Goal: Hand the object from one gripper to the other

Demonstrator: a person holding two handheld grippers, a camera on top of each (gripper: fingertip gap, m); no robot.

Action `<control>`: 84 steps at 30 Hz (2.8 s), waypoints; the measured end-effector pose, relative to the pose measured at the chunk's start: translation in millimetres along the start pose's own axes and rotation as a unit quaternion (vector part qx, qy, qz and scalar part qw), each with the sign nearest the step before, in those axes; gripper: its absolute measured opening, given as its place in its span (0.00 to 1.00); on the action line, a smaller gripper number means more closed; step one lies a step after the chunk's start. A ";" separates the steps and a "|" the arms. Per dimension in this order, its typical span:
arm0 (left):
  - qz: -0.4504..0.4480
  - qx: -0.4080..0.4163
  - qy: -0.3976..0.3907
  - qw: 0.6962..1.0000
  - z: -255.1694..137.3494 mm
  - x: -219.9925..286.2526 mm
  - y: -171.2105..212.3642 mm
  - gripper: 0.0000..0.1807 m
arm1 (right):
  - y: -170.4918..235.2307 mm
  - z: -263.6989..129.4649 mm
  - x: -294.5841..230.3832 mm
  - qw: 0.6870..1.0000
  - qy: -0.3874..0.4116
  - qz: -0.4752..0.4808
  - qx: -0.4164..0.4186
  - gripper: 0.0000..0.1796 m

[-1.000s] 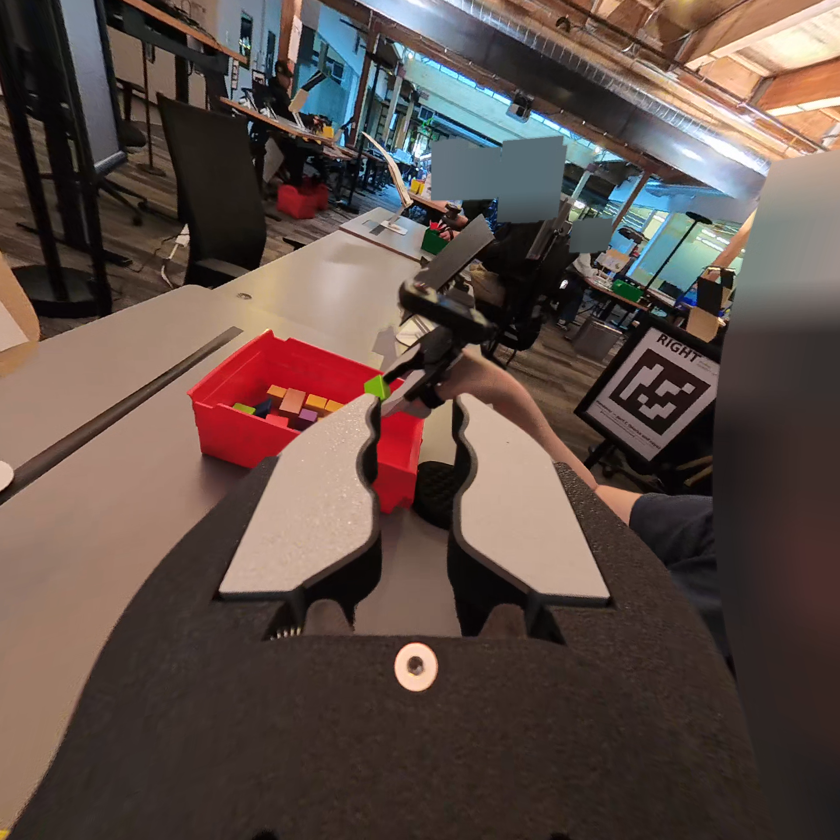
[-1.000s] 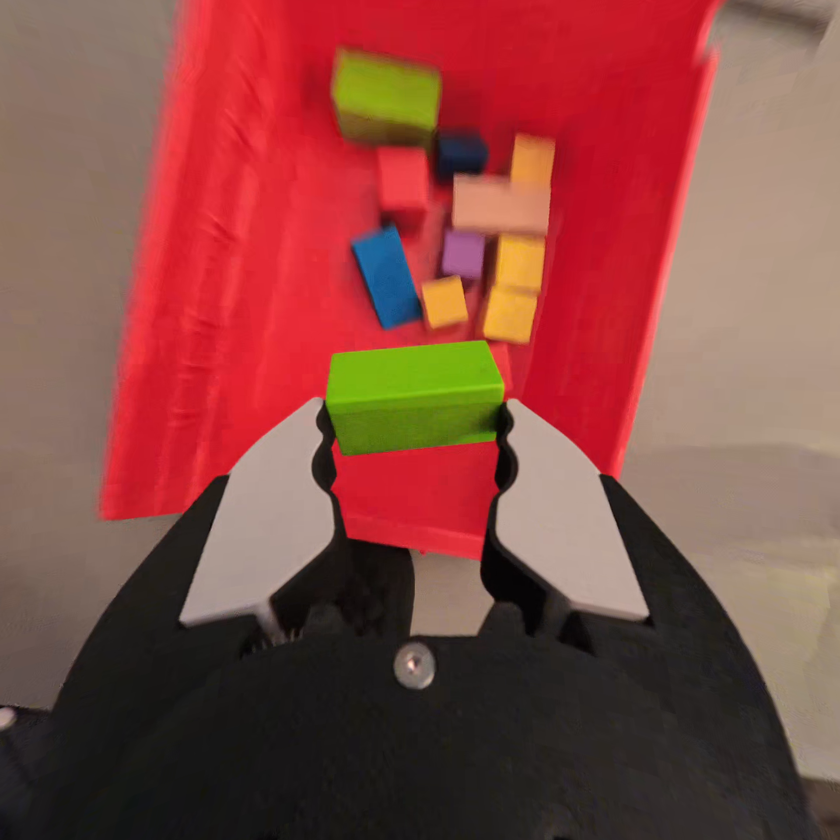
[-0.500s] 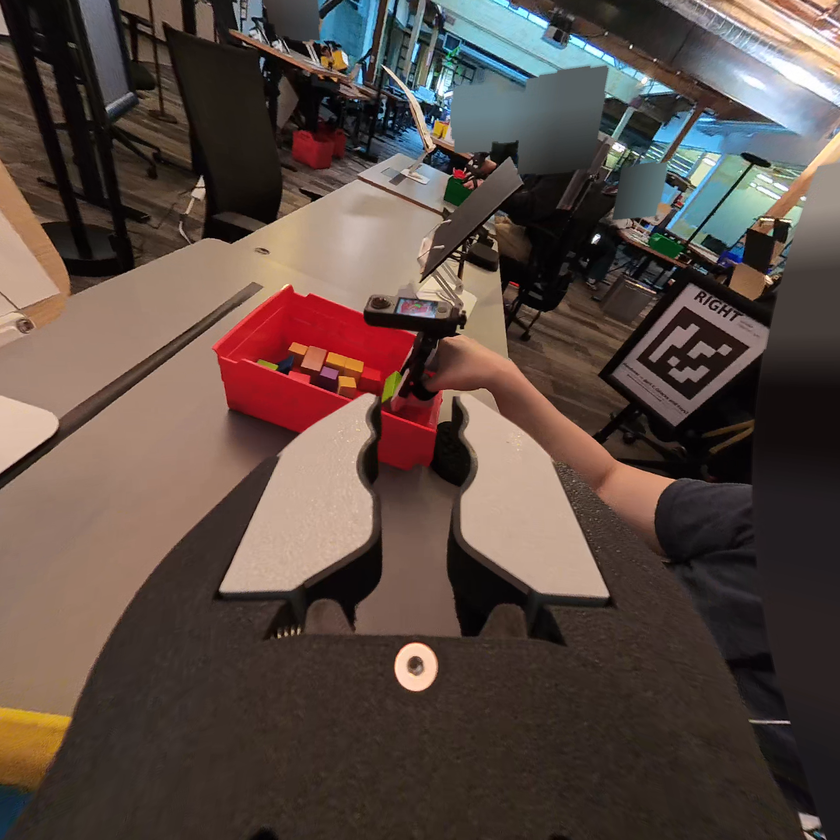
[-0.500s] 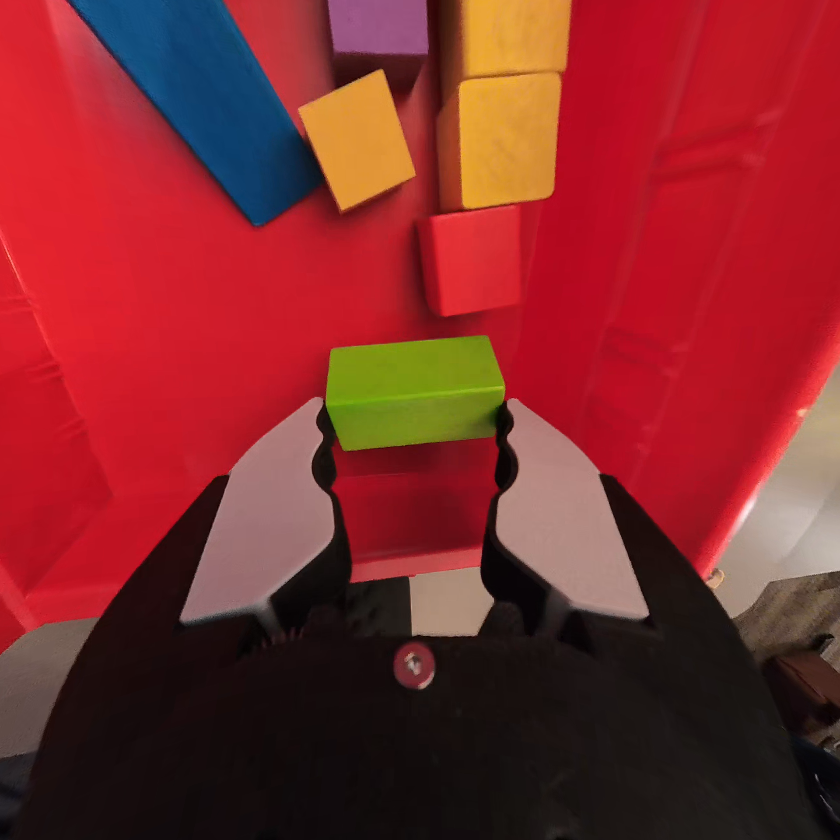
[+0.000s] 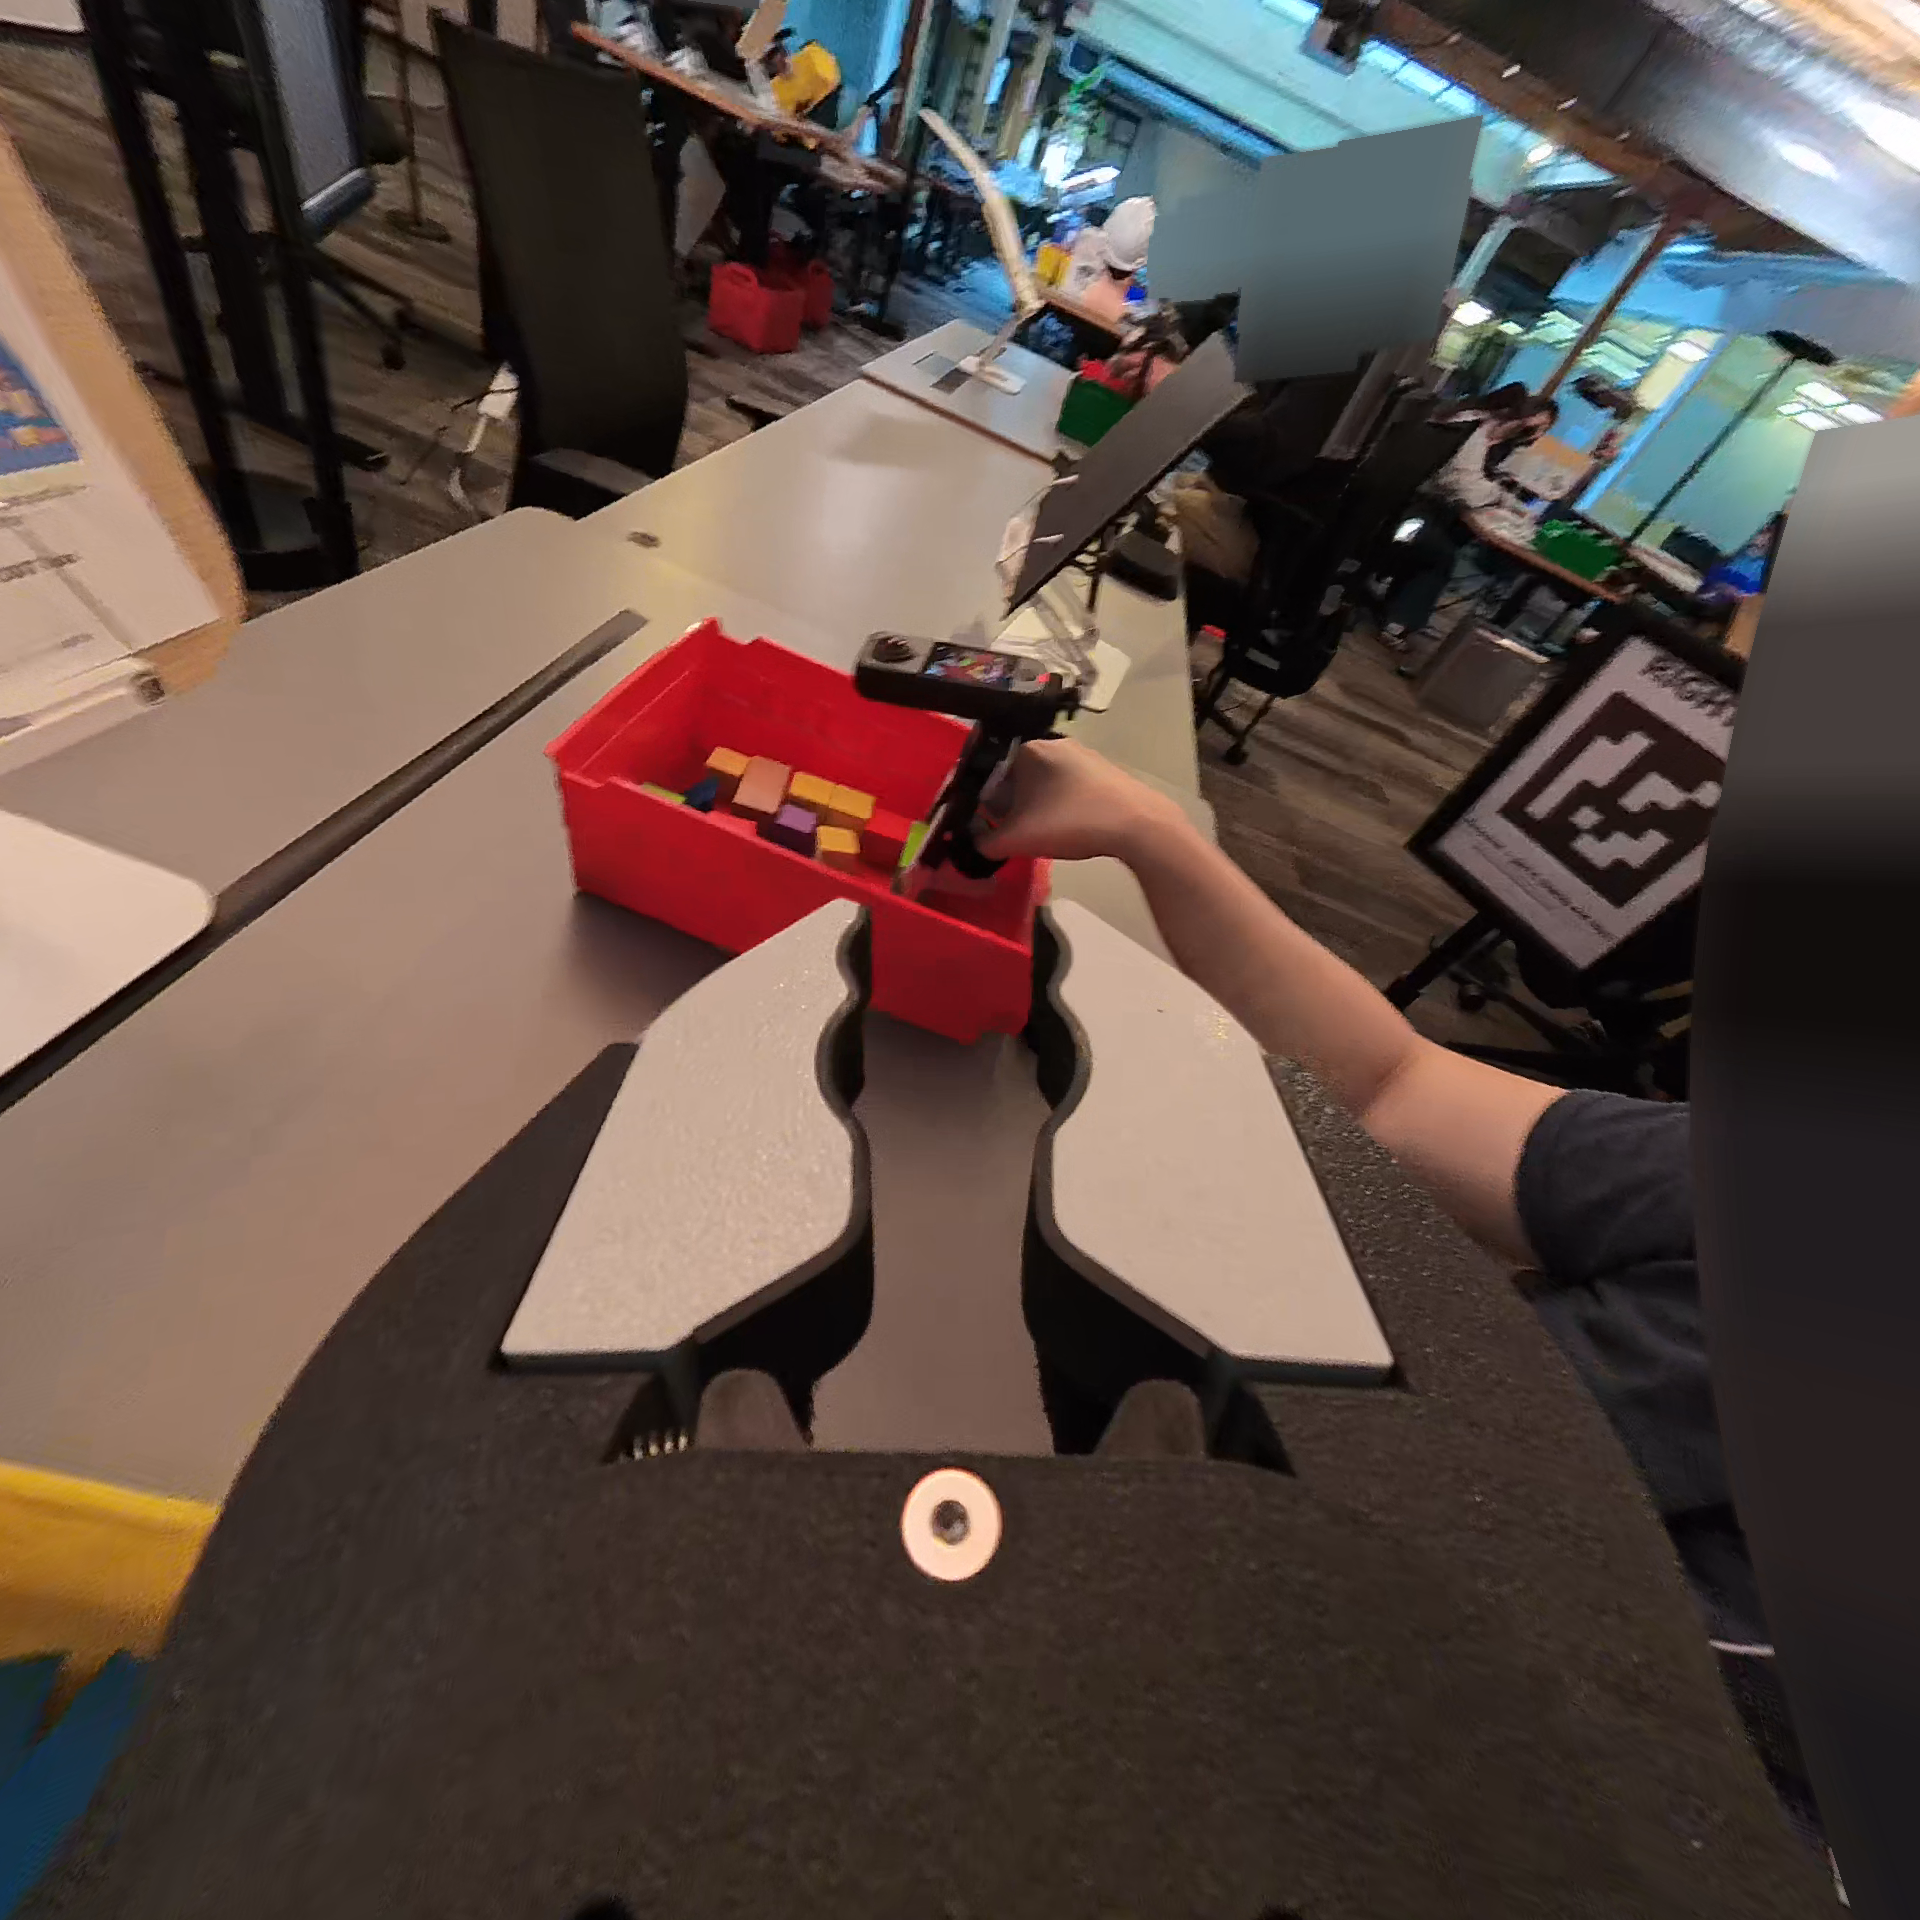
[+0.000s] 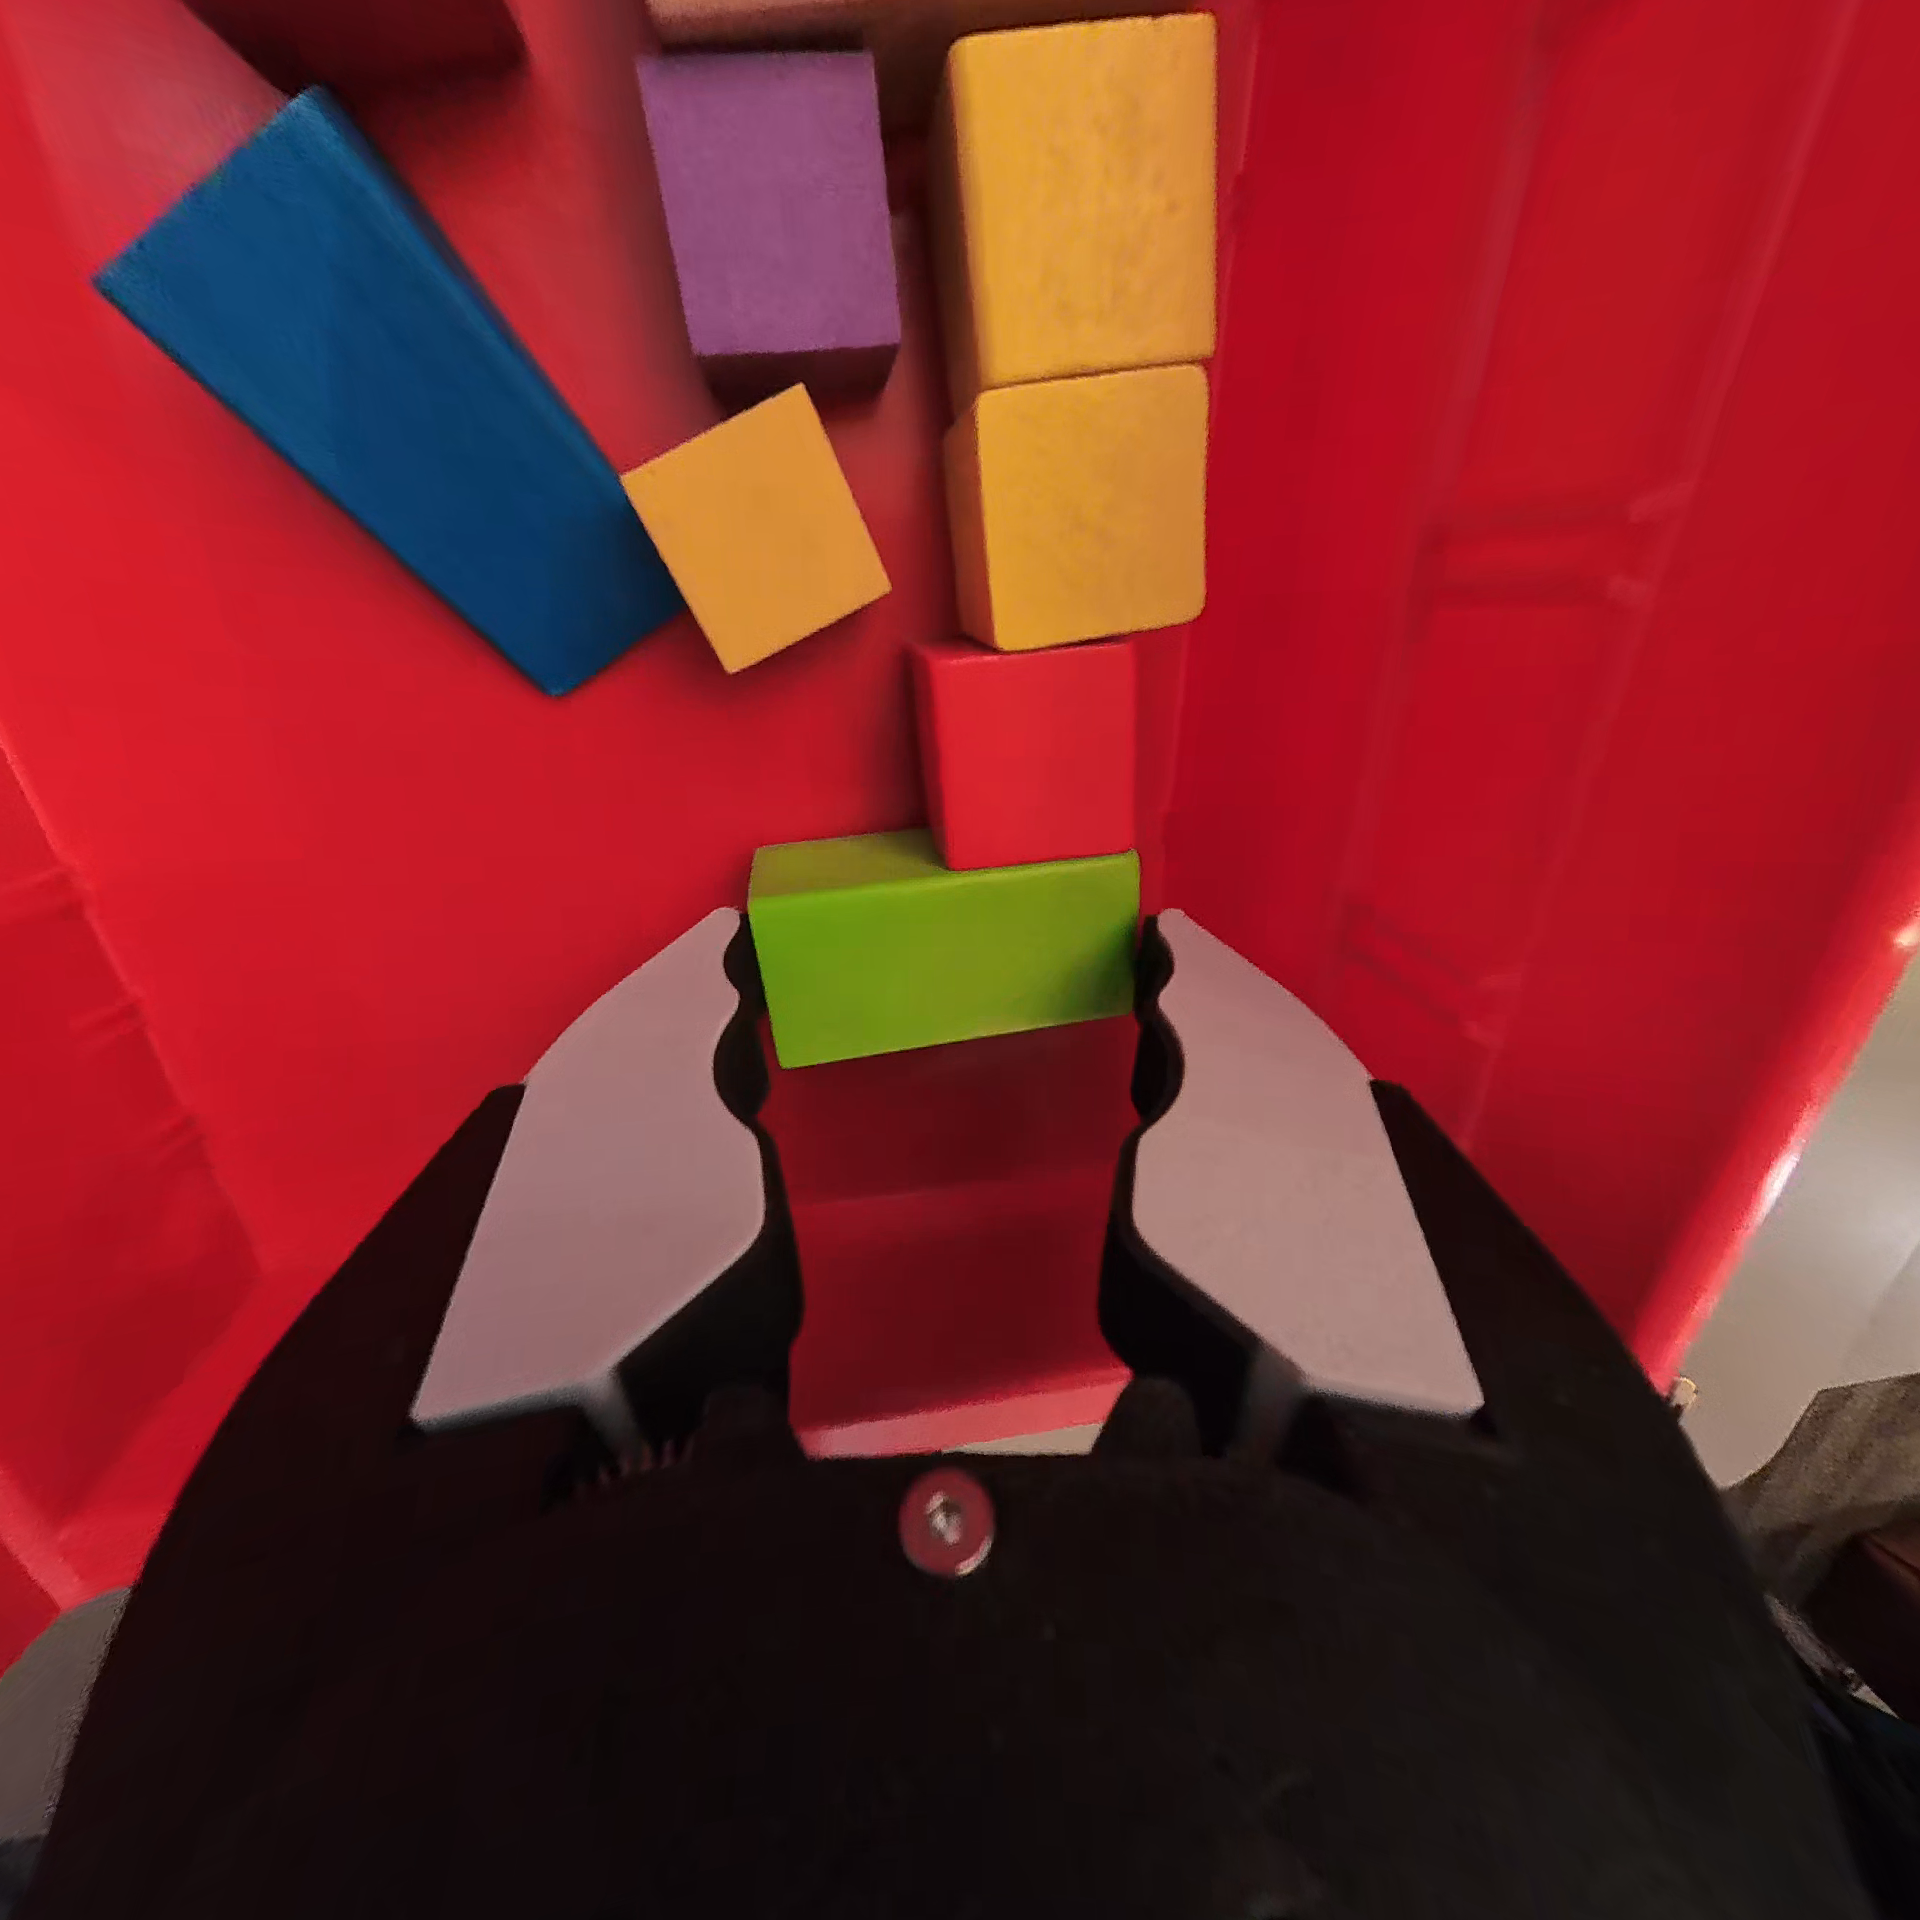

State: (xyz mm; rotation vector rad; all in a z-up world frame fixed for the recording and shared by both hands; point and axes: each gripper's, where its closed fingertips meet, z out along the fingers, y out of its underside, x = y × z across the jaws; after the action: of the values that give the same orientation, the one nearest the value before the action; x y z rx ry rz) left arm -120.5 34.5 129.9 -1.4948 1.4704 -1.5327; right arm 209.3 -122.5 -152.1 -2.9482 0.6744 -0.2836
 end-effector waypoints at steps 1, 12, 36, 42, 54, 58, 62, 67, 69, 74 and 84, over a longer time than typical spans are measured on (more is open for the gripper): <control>0.001 -0.006 -0.019 1.000 -0.5 -8.8 2.3 0.16 | -0.1 0.4 -0.2 1.000 0.001 -0.003 0.001 0.39; -0.053 -0.236 -0.284 0.928 -71.8 -125.7 97.1 0.17 | -3.7 -68.6 -14.1 0.993 0.012 -0.064 0.100 0.41; 0.111 -0.414 -0.177 0.886 -71.5 -175.3 212.8 0.15 | -73.9 -174.0 -77.2 0.922 -0.175 -0.210 0.275 0.37; 0.135 -0.416 -0.177 0.882 -65.5 -182.1 218.1 0.17 | -73.6 -173.8 -73.1 0.917 -0.195 -0.210 0.277 0.36; 0.142 -0.423 -0.170 0.878 -64.2 -186.6 225.6 0.17 | -65.8 -166.4 -74.0 0.921 -0.196 -0.220 0.255 0.34; 0.130 -0.424 -0.168 0.880 -67.5 -183.3 227.1 0.17 | -65.2 -165.0 -74.6 0.921 -0.195 -0.222 0.252 0.34; 0.126 -0.435 -0.165 0.876 -73.8 -178.5 229.8 0.16 | -65.0 -163.3 -75.5 0.922 -0.194 -0.225 0.248 0.35; 0.124 -0.427 -0.163 0.881 -71.5 -179.8 228.2 0.20 | -64.9 -161.0 -76.7 0.923 -0.193 -0.229 0.243 0.35; 0.118 -0.434 -0.168 0.877 -73.1 -182.3 230.5 0.22 | -64.8 -160.4 -76.4 0.923 -0.191 -0.230 0.242 0.35; 0.101 -0.462 -0.174 0.864 -78.8 -188.1 243.5 0.22 | -63.6 -160.1 -76.9 0.923 -0.191 -0.234 0.240 0.35; 0.095 -0.475 -0.161 0.860 -84.2 -182.9 249.9 0.18 | -63.6 -156.9 -75.0 0.925 -0.188 -0.234 0.235 0.35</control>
State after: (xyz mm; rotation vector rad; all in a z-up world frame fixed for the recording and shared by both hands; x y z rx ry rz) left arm -228.9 162.9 -143.5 -1.8941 2.2002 -0.3380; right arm 137.8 -41.8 -1.6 -2.5367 -0.1413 0.0842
